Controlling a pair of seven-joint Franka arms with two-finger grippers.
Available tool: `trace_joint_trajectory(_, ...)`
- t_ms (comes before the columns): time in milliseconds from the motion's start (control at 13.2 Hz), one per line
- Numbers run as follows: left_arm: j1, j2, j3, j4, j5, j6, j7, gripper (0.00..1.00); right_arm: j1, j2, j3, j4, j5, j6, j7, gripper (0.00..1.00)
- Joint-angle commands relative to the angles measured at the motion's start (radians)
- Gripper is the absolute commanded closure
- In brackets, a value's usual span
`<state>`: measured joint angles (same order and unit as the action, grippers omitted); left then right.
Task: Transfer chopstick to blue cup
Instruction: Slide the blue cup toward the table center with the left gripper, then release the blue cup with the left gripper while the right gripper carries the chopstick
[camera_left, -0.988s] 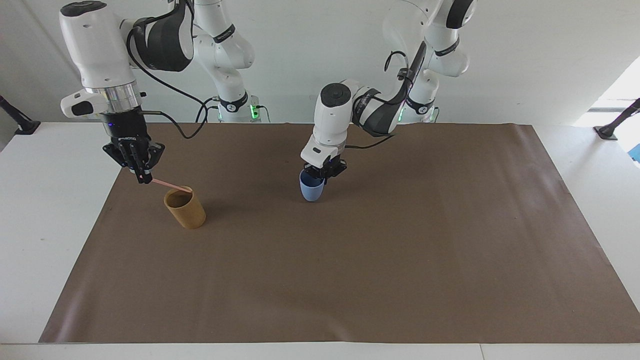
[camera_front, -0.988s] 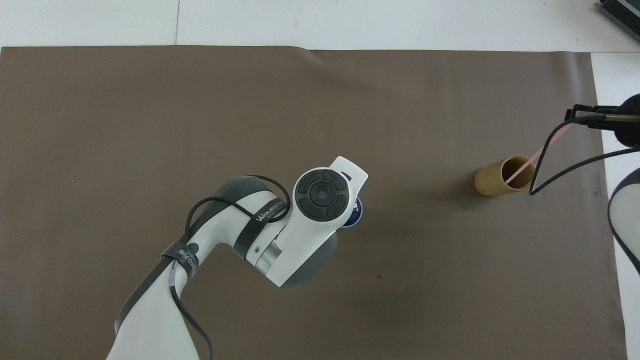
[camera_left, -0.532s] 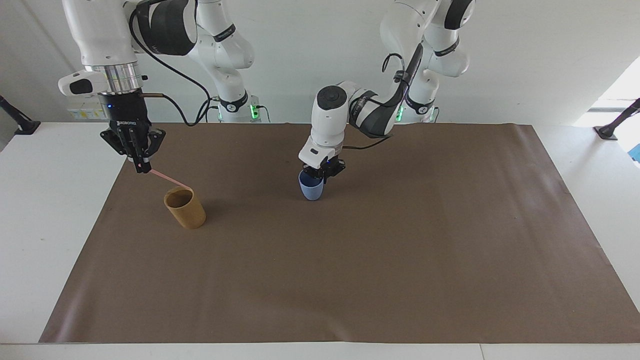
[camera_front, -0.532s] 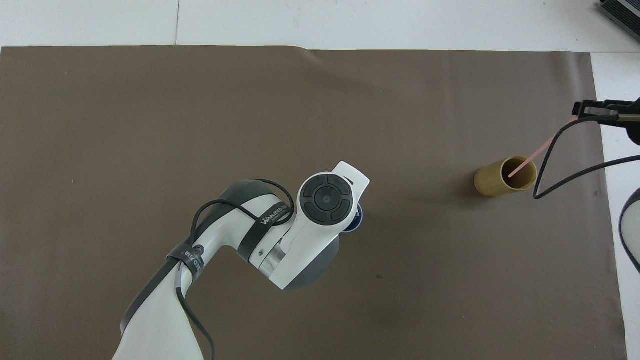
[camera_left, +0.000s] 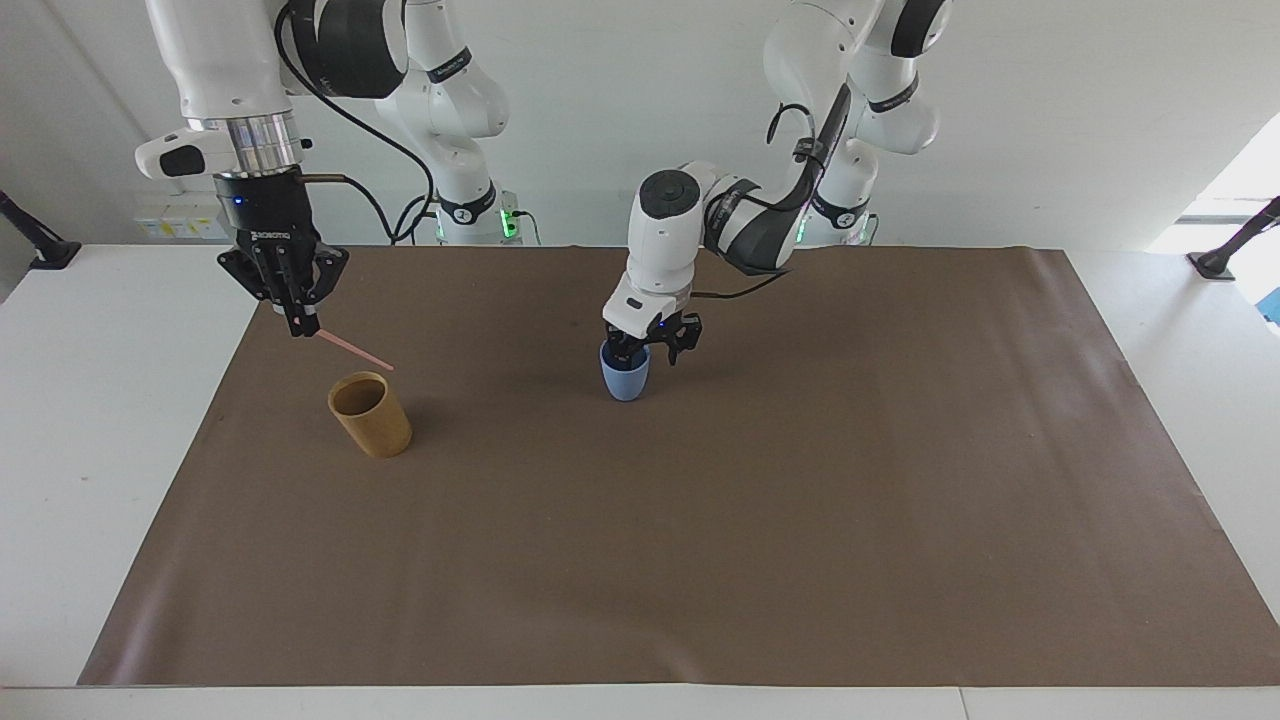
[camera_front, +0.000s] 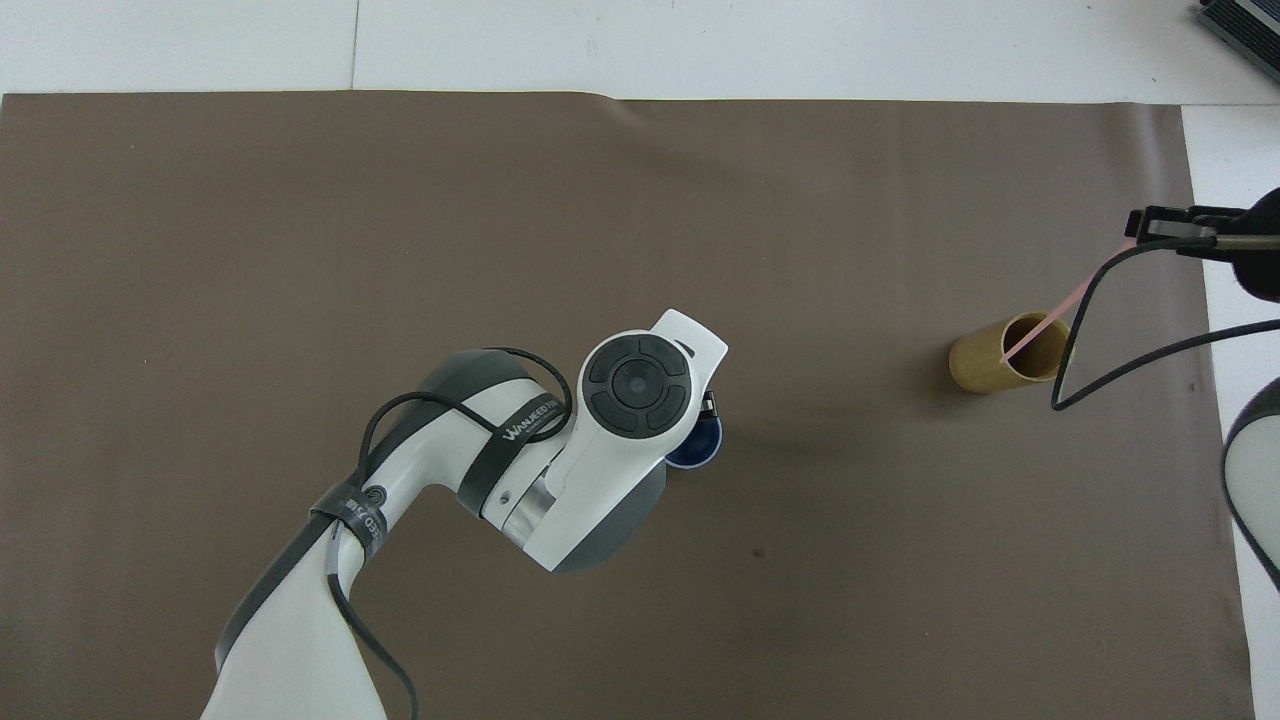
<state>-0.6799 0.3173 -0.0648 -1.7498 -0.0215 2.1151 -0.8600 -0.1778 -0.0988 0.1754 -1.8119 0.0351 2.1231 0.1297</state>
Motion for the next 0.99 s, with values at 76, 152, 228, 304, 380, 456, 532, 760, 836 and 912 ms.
trace_joint_trajectory(76, 0.121, -0.102, -0.004, -0.013, 0.020, -0.053, 0.059, 0.00, 0.093, -0.029, 0.015, -0.015, 0.020, -0.034, 0.125, 1.00)
trace_joint_trajectory(152, 0.149, -0.110, -0.004, -0.014, 0.020, -0.064, 0.078, 0.00, 0.119, -0.030, 0.015, -0.023, 0.020, -0.044, 0.125, 1.00)
trace_joint_trajectory(228, 0.183, -0.119, -0.004, -0.019, 0.020, -0.076, 0.096, 0.00, 0.154, -0.030, 0.015, -0.026, 0.020, -0.048, 0.129, 1.00)
trace_joint_trajectory(304, 0.212, -0.125, -0.004, -0.022, 0.020, -0.083, 0.120, 0.00, 0.184, -0.030, 0.015, -0.027, 0.020, -0.049, 0.140, 1.00)
trace_joint_trajectory(380, 0.251, -0.138, -0.004, -0.022, 0.020, -0.095, 0.159, 0.00, 0.217, -0.030, 0.015, -0.030, 0.020, -0.048, 0.152, 1.00)
trace_joint_trajectory(456, 0.288, -0.156, -0.006, -0.023, 0.018, -0.112, 0.202, 0.00, 0.251, -0.029, 0.015, -0.036, 0.020, -0.034, 0.157, 1.00)
trace_joint_trajectory(532, 0.334, -0.182, -0.006, -0.023, 0.018, -0.142, 0.248, 0.00, 0.280, -0.025, 0.015, -0.046, 0.020, -0.016, 0.156, 1.00)
trace_joint_trajectory(760, 0.463, -0.247, -0.006, -0.023, 0.005, -0.260, 0.442, 0.00, 0.363, -0.015, 0.015, -0.070, 0.020, 0.043, 0.156, 1.00)
trace_joint_trajectory(836, 0.503, -0.263, -0.006, -0.023, -0.004, -0.282, 0.496, 0.00, 0.389, -0.001, 0.015, -0.073, 0.020, 0.072, 0.156, 1.00)
trace_joint_trajectory(912, 0.541, -0.279, -0.006, -0.023, -0.014, -0.306, 0.559, 0.00, 0.399, 0.008, 0.015, -0.073, 0.019, 0.086, 0.156, 1.00)
